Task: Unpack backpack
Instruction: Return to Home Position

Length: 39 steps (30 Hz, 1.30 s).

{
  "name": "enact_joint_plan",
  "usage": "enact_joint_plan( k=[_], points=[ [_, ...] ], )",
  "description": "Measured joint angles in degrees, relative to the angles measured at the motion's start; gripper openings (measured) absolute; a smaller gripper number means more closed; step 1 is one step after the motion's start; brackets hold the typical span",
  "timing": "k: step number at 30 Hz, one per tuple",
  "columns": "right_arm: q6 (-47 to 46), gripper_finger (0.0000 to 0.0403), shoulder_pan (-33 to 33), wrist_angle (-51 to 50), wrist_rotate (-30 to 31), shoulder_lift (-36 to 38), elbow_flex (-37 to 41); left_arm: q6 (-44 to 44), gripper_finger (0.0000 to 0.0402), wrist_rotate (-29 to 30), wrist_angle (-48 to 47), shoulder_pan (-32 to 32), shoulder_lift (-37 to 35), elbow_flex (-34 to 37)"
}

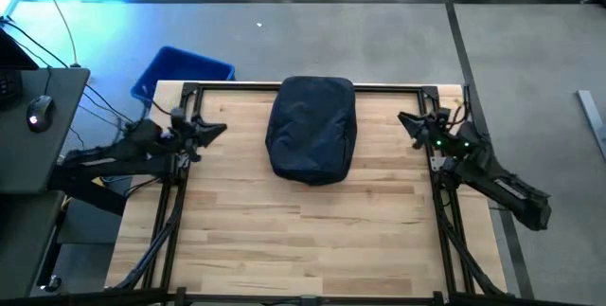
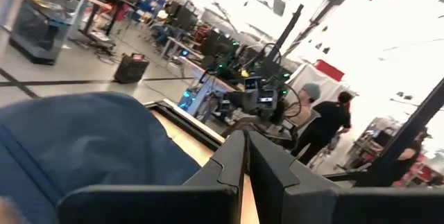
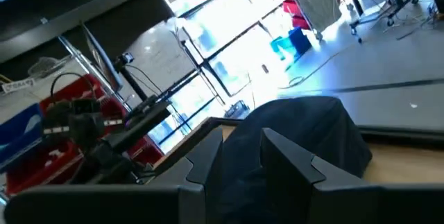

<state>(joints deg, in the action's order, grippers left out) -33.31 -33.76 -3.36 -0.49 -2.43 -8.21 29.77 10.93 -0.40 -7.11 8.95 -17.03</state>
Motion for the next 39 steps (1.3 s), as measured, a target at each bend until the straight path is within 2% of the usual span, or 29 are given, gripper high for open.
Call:
enact_joint_plan(
  k=[7,13,17,23,28,33,39],
  points=[
    [-9.57,0.0082,0.02,-0.45,-0.04,-0.52,5.86,1.58,0.0,-2.9,9.33,0.0,0.0,9.53],
    [-9.8,0.0082,0.02,-1.1,0.02,-1.82,5.71,1.69,0.0,-2.57,17.33,-0.04,0.0,16.38],
    [-9.76,0.0082,0.02,-1.17,0.02,-1.82,5.69,0.37,0.0,-2.16,12.83,-0.02,0.12,16.34],
    [-9.77,0.0082,1.24,-0.46,0.73,-1.27,5.85,0.93,0.0,3.98,2.79,-0.04,0.13,16.34],
    [-9.76,0.0082,6.77,5.75,1.0,2.31,7.63,-5.38,0.0,2.83,2.58,-0.02,1.7,16.26],
    [-9.75,0.0082,12.37,5.78,0.66,2.35,7.63,-8.92,0.0,2.39,2.49,-0.02,2.63,16.24],
    [-9.76,0.0082,14.75,4.84,0.42,2.18,7.66,-10.44,0.0,2.13,2.51,0.0,2.78,16.24]
  ],
)
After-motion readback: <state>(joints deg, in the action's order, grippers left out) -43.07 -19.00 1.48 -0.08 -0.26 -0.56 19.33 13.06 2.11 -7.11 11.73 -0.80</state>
